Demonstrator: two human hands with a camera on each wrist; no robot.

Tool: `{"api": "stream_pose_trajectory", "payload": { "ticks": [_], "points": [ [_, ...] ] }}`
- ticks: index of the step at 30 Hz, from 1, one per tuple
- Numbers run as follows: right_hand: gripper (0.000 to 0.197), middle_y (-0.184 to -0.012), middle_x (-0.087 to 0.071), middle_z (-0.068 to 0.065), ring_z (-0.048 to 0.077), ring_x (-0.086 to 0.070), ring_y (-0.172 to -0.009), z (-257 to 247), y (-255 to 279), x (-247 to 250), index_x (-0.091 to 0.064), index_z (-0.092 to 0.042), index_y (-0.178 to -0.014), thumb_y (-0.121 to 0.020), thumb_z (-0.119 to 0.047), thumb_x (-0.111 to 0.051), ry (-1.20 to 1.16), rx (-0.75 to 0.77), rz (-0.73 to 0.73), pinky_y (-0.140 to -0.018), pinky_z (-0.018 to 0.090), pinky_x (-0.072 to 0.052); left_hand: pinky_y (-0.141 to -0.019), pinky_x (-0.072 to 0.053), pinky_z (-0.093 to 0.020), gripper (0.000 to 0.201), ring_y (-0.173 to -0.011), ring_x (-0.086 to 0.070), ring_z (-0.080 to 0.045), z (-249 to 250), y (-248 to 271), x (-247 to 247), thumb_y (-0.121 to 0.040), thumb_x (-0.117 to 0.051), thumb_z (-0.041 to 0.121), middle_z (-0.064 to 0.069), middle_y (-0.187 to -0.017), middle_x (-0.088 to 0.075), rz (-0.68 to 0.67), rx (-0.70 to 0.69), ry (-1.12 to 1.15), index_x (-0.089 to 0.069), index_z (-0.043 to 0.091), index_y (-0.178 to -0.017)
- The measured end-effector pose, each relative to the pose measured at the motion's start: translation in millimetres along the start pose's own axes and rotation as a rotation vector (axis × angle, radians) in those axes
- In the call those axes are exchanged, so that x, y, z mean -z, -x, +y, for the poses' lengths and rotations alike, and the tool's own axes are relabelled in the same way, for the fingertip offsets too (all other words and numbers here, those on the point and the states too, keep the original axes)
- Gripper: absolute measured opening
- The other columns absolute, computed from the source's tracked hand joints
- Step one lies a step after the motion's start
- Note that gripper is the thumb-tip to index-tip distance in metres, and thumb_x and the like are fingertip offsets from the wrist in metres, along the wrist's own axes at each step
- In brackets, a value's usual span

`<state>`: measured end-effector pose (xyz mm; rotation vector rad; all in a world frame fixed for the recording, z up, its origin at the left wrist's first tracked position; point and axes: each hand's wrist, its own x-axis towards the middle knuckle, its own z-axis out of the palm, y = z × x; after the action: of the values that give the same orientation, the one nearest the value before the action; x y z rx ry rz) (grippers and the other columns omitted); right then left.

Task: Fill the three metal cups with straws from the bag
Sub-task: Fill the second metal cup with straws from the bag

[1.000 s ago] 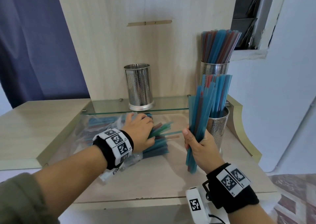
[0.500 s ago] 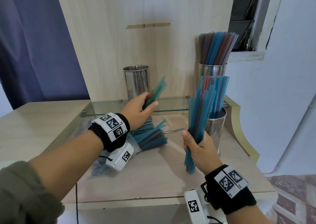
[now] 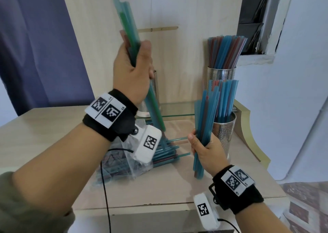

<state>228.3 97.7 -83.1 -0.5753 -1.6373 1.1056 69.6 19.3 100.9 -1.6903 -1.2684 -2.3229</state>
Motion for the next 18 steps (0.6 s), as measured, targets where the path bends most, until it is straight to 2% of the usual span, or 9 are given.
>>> {"api": "stream_pose_trajectory", "payload": {
  "ticks": [2,4,6,9,11,13,16,18],
  "points": [
    [0.029,-0.059,-0.054,-0.006,0.009,-0.053,-0.054,1.5,-1.8,-0.6,-0.06,-0.018,-0.09,-0.078,-0.044,-0.063,-0.024,-0.015,0.0,-0.058,0.024,-0.049,-0.056,-0.047,-0.035,0.021,-0.048,-0.046,-0.011,-0.2,16.5,-12.2,-0.099,-0.05,0.03,0.01,-0.05,-0.048,-0.085,0.105,-0.008,-0.046,0.018,-0.082],
    [0.031,-0.062,-0.056,-0.007,0.009,-0.054,-0.056,2.9,-2.0,-0.7,-0.062,-0.022,-0.093,-0.075,-0.048,-0.064,-0.023,-0.024,-0.001,-0.06,0.027,-0.05,-0.056,-0.049,-0.033,0.022,-0.049,-0.049,-0.009,-8.8,37.4,-24.1,-0.099,-0.049,0.031,0.009,-0.054,-0.05,-0.174,0.162,-0.063,-0.047,0.018,-0.081],
    [0.03,-0.067,-0.059,-0.008,0.003,-0.057,-0.058,0.9,-0.1,-0.8,-0.062,-0.025,-0.097,-0.074,-0.044,-0.065,-0.03,-0.013,-0.026,-0.06,0.021,-0.049,-0.059,-0.051,-0.025,0.021,-0.055,-0.056,-0.007,-23.0,55.9,-32.9,-0.099,-0.048,0.031,0.006,-0.064,-0.055,-0.218,0.158,-0.12,-0.049,0.019,-0.081],
    [0.033,-0.072,-0.064,-0.005,-0.004,-0.062,-0.064,-5.5,2.2,-1.4,-0.061,-0.02,-0.101,-0.071,-0.031,-0.069,-0.088,-0.002,-0.08,-0.062,0.012,-0.049,-0.073,-0.057,-0.032,0.016,-0.074,-0.066,-0.011,-41.5,71.3,-42.1,-0.098,-0.047,0.033,0.001,-0.082,-0.064,-0.199,0.216,-0.071,-0.054,0.023,-0.088],
    [0.031,-0.069,-0.068,-0.013,-0.007,-0.064,-0.068,-8.5,1.5,-2.8,-0.061,-0.021,-0.096,-0.069,-0.02,-0.075,-0.088,-0.009,-0.108,-0.064,0.01,-0.049,-0.077,-0.055,-0.025,0.021,-0.082,-0.066,-0.006,-43.6,76.4,-46.1,-0.099,-0.046,0.031,0.0,-0.088,-0.066,-0.202,0.237,-0.036,-0.058,0.014,-0.094],
    [0.031,-0.076,-0.073,-0.015,-0.004,-0.068,-0.076,-8.3,0.2,-5.0,-0.064,-0.023,-0.091,-0.067,-0.013,-0.082,-0.073,-0.017,-0.149,-0.069,0.013,-0.051,-0.074,-0.05,-0.016,0.026,-0.08,-0.064,0.001,-42.7,79.2,-48.1,-0.095,-0.046,0.036,0.003,-0.088,-0.066,-0.226,0.204,-0.068,-0.058,0.012,-0.098],
    [0.024,-0.082,-0.075,-0.003,0.008,-0.071,-0.079,-9.3,-0.1,-9.1,-0.068,-0.025,-0.085,-0.069,-0.026,-0.086,0.031,-0.016,-0.127,-0.07,0.023,-0.054,-0.071,-0.049,-0.017,0.023,-0.077,-0.064,-0.002,-41.7,82.0,-49.6,-0.09,-0.046,0.043,0.007,-0.084,-0.066,-0.232,0.189,-0.045,-0.055,0.023,-0.093],
    [0.031,-0.084,-0.07,0.0,0.011,-0.067,-0.077,-8.1,0.1,-11.5,-0.062,-0.027,-0.084,-0.064,-0.04,-0.082,0.115,-0.028,-0.034,-0.066,0.023,-0.051,-0.071,-0.049,-0.017,0.019,-0.076,-0.063,0.001,-42.6,82.8,-50.7,-0.089,-0.046,0.043,0.016,-0.079,-0.067,-0.214,0.229,0.011,-0.054,0.026,-0.09]
  ]
}}
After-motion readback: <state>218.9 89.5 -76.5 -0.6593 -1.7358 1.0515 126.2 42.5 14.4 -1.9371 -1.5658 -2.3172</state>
